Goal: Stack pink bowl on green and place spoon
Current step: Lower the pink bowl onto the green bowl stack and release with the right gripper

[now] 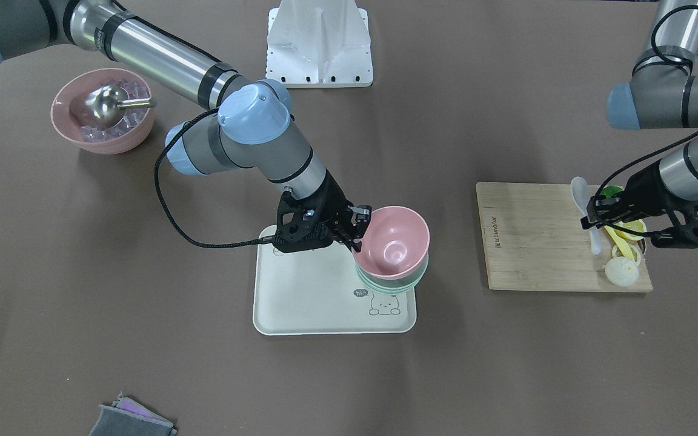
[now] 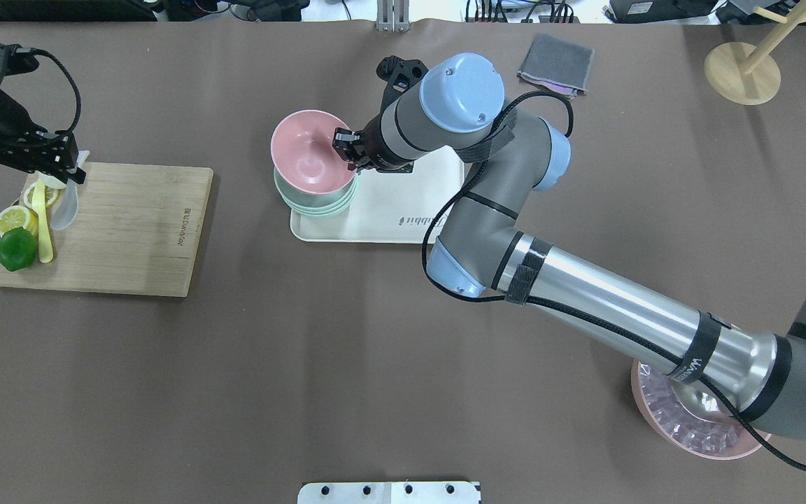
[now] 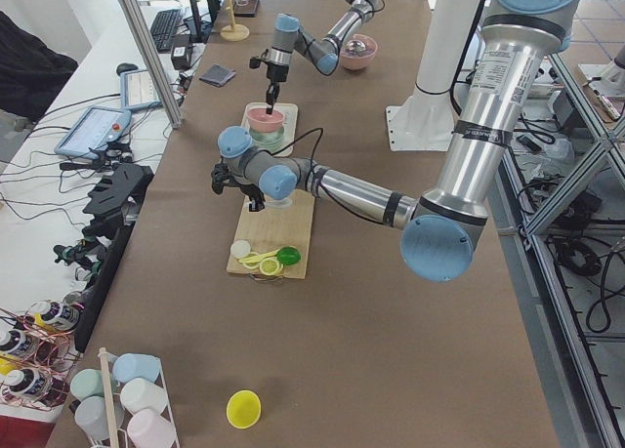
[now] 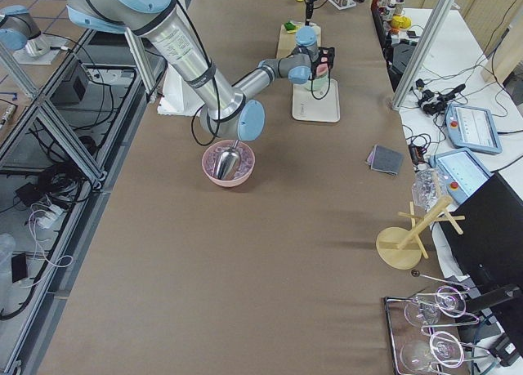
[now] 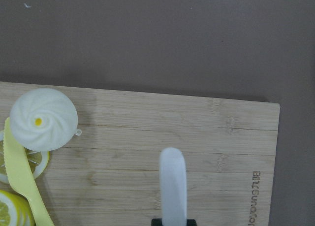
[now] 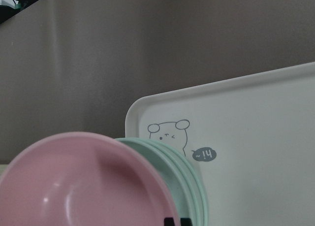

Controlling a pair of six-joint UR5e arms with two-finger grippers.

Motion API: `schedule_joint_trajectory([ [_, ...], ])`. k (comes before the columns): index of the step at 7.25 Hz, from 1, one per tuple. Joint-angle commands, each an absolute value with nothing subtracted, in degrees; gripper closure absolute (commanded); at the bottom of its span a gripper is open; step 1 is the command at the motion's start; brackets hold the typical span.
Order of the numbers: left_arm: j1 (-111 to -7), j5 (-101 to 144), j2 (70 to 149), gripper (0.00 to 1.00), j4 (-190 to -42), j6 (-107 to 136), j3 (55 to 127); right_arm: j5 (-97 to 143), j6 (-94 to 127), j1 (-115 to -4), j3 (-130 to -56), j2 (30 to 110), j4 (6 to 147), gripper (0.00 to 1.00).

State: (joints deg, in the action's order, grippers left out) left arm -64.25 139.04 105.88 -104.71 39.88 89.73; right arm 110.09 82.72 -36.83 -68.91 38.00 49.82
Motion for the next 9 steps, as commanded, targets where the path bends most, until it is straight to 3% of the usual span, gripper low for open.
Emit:
schedule_joint_trajectory([
  [1,-64.2,139.2,105.9,1.00,-104.8,39.9,89.6,110.0,82.7,-36.8,-68.7,38.0,49.7,1.00],
  [9,-64.2,139.0,105.9,1.00,-104.8,39.9,89.6,108.4,82.7,-35.9,-68.7,37.9,49.7,1.00],
])
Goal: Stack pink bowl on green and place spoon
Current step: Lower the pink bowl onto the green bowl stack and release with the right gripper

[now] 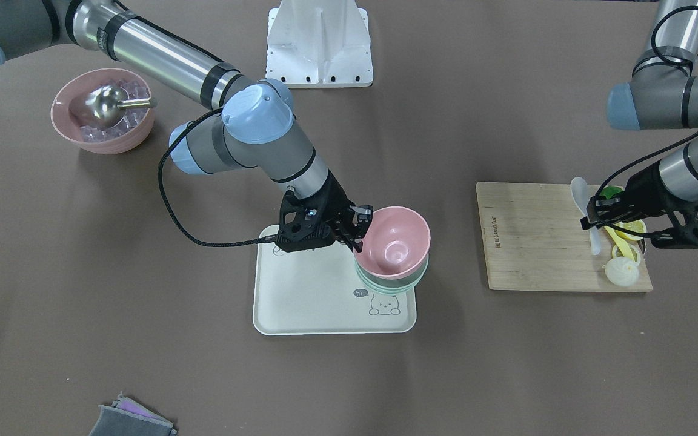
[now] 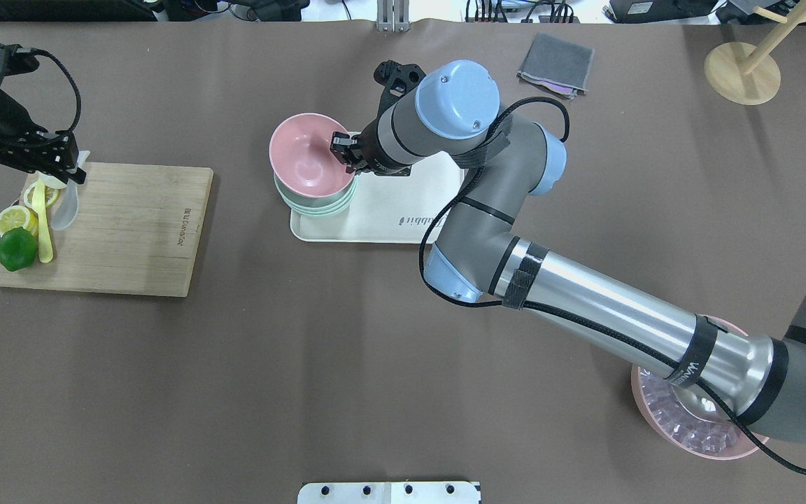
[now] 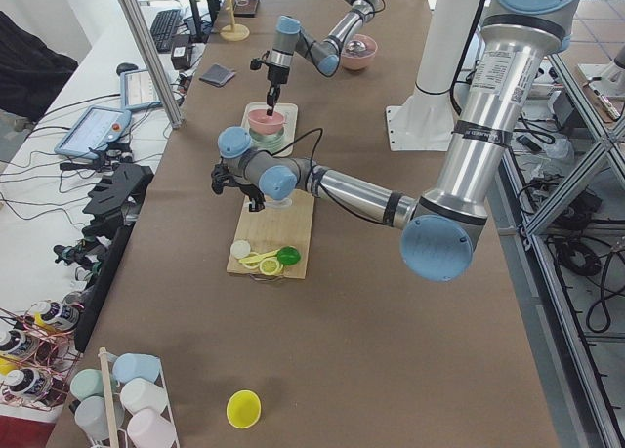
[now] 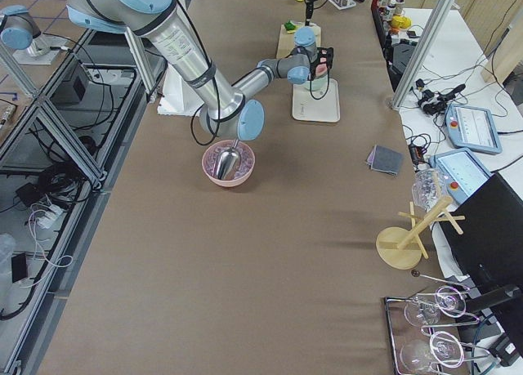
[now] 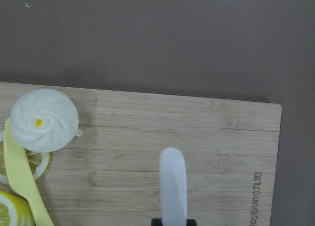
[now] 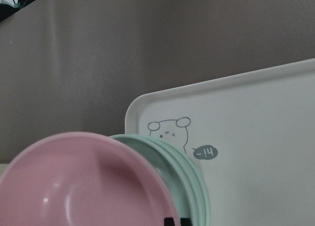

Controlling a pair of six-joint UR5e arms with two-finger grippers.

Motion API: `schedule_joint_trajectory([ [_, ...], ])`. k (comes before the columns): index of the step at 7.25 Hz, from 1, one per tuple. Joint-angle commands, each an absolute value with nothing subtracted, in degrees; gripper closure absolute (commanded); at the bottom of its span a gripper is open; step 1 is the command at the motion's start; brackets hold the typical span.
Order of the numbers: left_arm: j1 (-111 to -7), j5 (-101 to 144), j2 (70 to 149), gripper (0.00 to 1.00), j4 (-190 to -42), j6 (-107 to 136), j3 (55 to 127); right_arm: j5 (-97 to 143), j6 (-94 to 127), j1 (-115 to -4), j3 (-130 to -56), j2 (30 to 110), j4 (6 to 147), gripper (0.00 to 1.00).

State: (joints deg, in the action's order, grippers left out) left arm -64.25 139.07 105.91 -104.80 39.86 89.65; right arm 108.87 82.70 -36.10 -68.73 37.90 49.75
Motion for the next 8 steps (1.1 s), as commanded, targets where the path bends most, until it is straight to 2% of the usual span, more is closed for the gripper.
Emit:
schedule_joint_trajectory([
  [1,-64.2,139.0,105.9,1.00,-104.9,39.9,89.6,108.2,82.7,-35.8,-68.7,37.9,49.7,1.00],
  [2,-64.2,139.0,105.9,1.00,-104.9,39.9,89.6,108.1,82.7,-35.8,-68.7,37.9,49.7,1.00],
  [3,-64.2,139.1,105.9,1.00,-104.9,39.9,89.6,108.1,82.5,-35.8,-68.7,38.0,49.7,0.85],
  [4,-64.2,139.0,105.9,1.00,-104.9,39.8,89.6,108.0,82.5,-35.8,-68.7,38.0,49.7,0.17],
  [5,-64.2,139.1,105.9,1.00,-104.8,39.9,89.6,107.5,82.4,-35.8,-69.0,38.0,49.7,0.00],
  [8,-64.2,139.6,107.0,1.00,-104.6,40.4,90.0,107.5,82.3,-35.9,-69.6,38.1,49.7,0.00],
])
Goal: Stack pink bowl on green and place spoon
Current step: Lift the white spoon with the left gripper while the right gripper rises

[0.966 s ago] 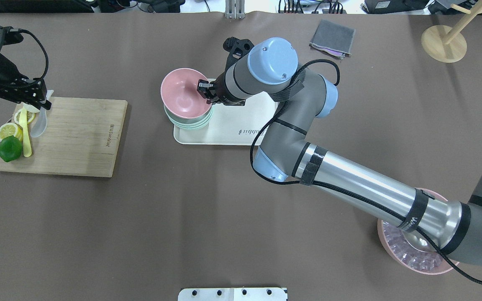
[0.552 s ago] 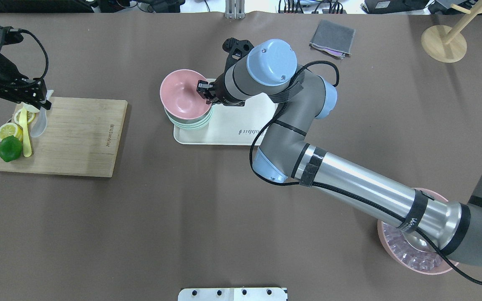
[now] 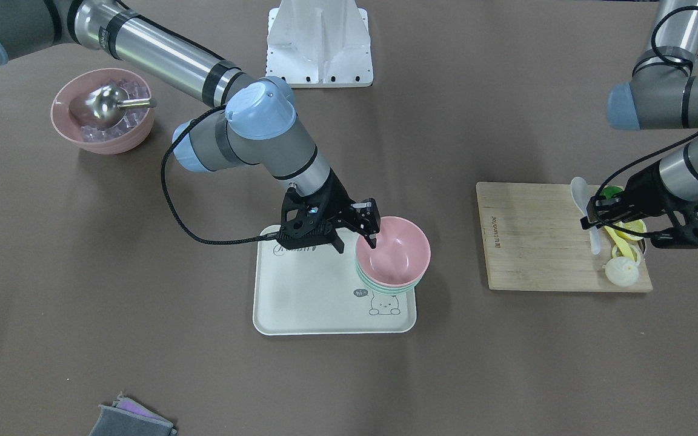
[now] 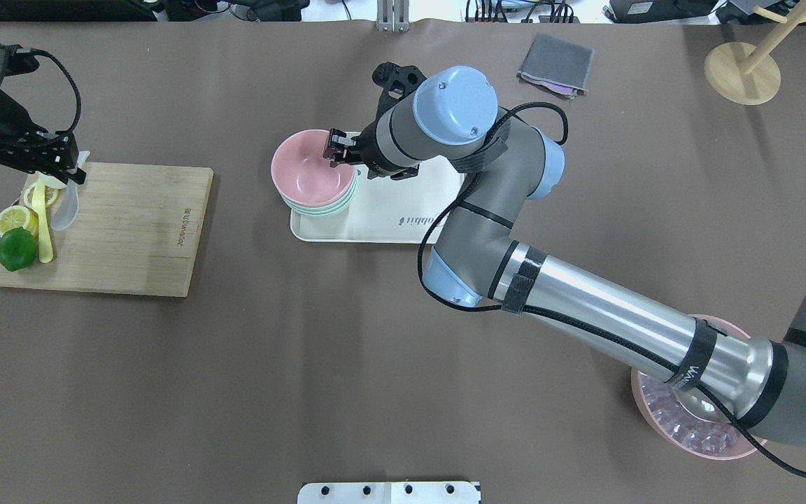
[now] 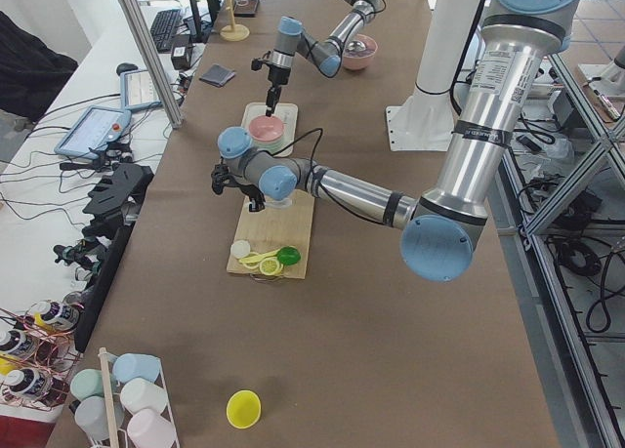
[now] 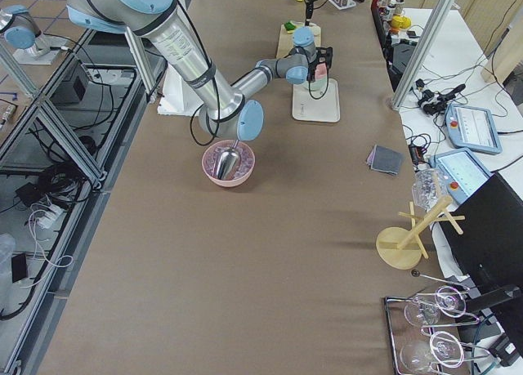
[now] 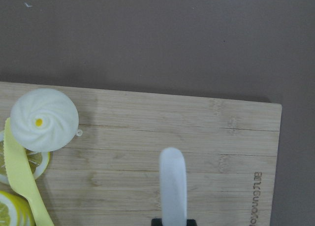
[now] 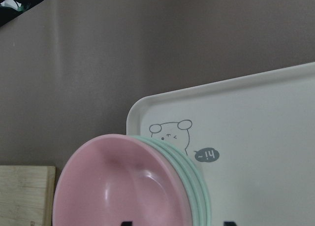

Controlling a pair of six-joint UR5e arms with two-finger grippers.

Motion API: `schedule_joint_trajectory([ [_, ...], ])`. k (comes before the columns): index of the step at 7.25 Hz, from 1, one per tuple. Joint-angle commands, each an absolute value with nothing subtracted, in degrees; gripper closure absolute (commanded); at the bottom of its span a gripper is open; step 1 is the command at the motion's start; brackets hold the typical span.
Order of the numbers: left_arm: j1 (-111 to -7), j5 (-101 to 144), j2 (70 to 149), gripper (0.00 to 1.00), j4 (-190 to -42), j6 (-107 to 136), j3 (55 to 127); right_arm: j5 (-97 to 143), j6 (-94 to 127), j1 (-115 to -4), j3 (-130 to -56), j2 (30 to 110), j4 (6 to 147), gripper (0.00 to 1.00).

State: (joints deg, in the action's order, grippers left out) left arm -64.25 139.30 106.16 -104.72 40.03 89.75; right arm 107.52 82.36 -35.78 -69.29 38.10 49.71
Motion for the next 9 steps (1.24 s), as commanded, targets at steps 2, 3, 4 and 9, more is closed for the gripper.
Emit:
schedule_joint_trajectory([
  [2,-64.2,139.7,112.9,1.00,-104.3,43.3,90.4,108.4,80.5,-37.3,-69.9,38.4,49.8,0.00],
  [3,-63.9,139.7,116.2,1.00,-104.9,48.6,90.4,110.7,79.8,-38.6,-71.1,39.6,49.9,0.00],
  [4,-63.9,139.7,118.5,1.00,-105.0,52.0,91.0,114.6,78.6,-40.5,-73.9,42.6,50.1,0.00],
  [9,-51.8,124.3,123.9,1.00,-125.6,66.3,87.3,123.7,70.5,-46.3,-82.0,55.0,50.0,0.00],
])
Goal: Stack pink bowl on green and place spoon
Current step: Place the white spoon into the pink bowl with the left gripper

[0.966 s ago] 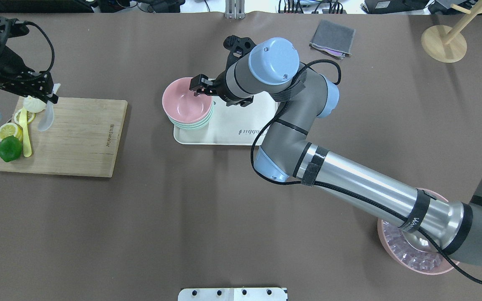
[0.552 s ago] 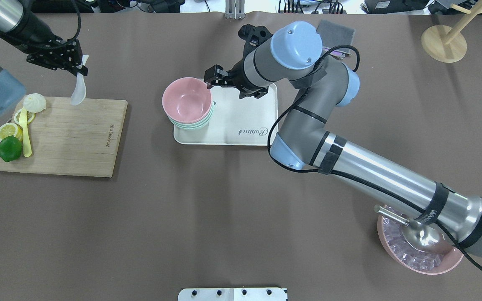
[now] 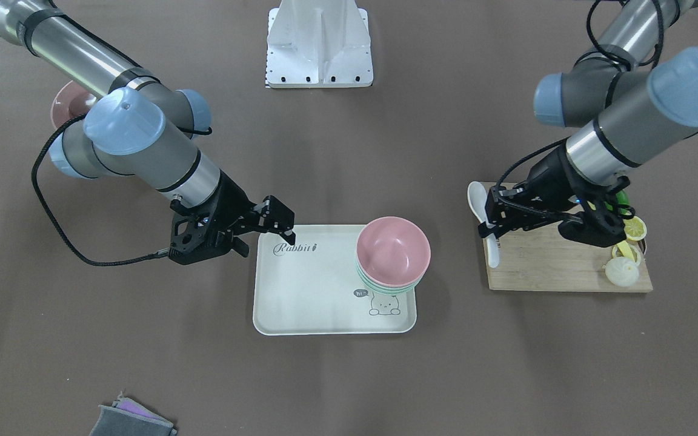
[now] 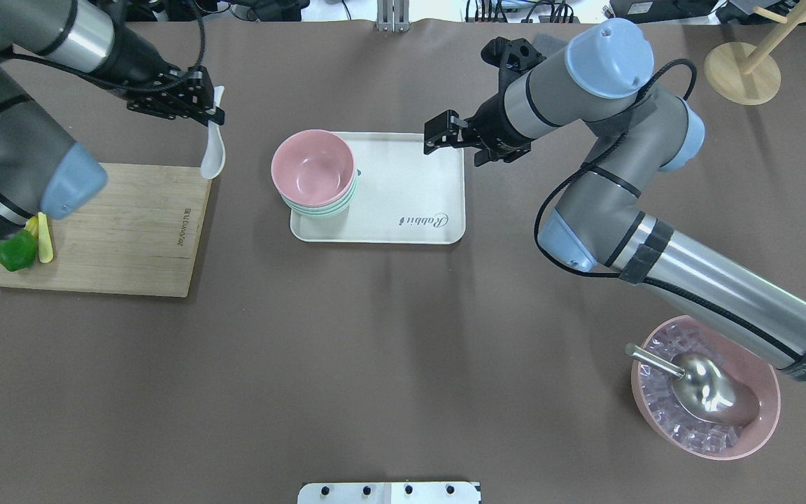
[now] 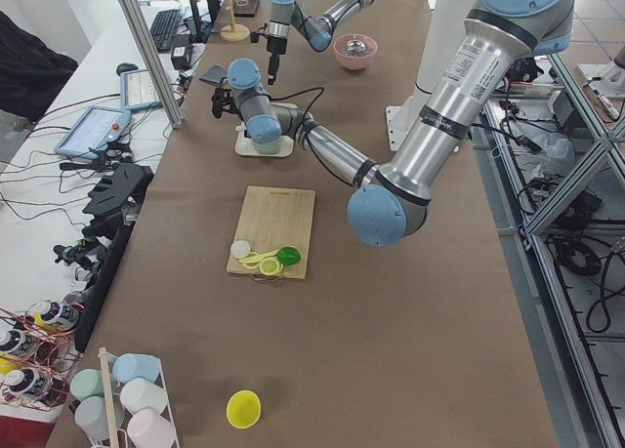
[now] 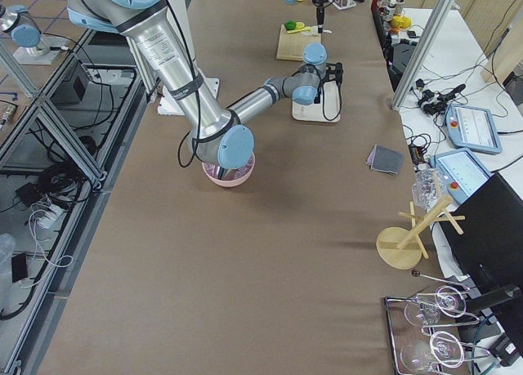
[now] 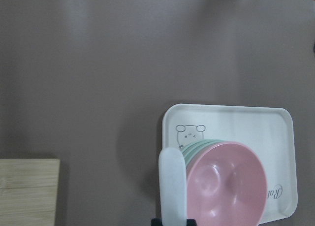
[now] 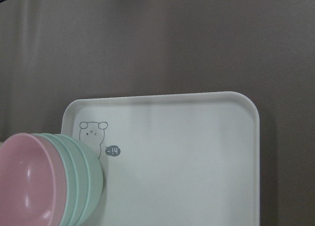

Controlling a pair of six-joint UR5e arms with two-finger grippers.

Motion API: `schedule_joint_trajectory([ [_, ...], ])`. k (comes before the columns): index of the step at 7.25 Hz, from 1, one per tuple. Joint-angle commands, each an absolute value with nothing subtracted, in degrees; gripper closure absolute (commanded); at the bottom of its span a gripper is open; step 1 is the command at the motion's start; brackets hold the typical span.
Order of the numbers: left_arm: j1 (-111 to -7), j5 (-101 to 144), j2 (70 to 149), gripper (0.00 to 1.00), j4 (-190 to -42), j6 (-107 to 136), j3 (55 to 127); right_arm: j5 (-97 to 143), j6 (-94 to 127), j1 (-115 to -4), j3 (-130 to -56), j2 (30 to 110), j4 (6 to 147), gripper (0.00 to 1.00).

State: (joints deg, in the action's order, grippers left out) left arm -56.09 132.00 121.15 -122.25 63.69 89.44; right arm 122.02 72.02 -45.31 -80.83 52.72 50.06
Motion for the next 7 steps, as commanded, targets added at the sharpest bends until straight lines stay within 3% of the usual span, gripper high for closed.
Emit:
schedule_joint_trajectory([
  [1,-49.6,120.0,126.4,1.00,-127.5,68.0,84.8,124.5,69.0,-46.9,-83.2,56.8,50.0,0.00],
  [5,-47.4,114.5,129.5,1.00,-131.1,70.0,80.2,126.8,68.3,-48.7,-83.4,58.0,49.9,0.00],
  [6,-47.0,114.6,129.2,0.91,-131.2,70.0,80.3,126.7,68.3,-48.7,-83.4,57.9,49.9,0.00],
  [7,-47.0,114.6,128.8,0.03,-131.4,69.7,80.7,126.8,68.3,-48.8,-83.4,57.9,49.9,0.00],
])
